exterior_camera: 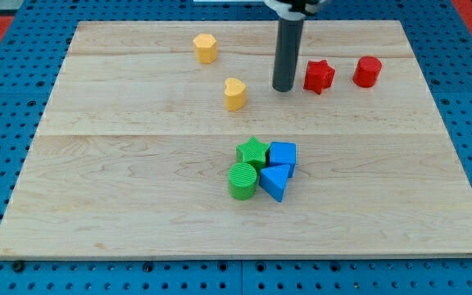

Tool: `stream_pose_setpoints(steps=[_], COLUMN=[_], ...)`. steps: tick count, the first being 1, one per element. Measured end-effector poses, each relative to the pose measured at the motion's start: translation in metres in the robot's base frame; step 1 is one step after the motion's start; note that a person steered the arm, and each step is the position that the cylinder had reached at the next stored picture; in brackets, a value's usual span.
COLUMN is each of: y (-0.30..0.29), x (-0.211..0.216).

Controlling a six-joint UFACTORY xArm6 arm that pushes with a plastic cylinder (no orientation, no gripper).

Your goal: Slide the red star close to the red circle

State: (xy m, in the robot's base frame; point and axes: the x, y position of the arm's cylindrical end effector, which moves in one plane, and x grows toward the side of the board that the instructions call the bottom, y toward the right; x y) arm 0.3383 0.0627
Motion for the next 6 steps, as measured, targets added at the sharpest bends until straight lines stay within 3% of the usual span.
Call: stream_pose_setpoints(steps=[1,2,5,6], y=[0.004,0.019,0.061,0.042], x=[-0.029,-0.028,0.014,0.02])
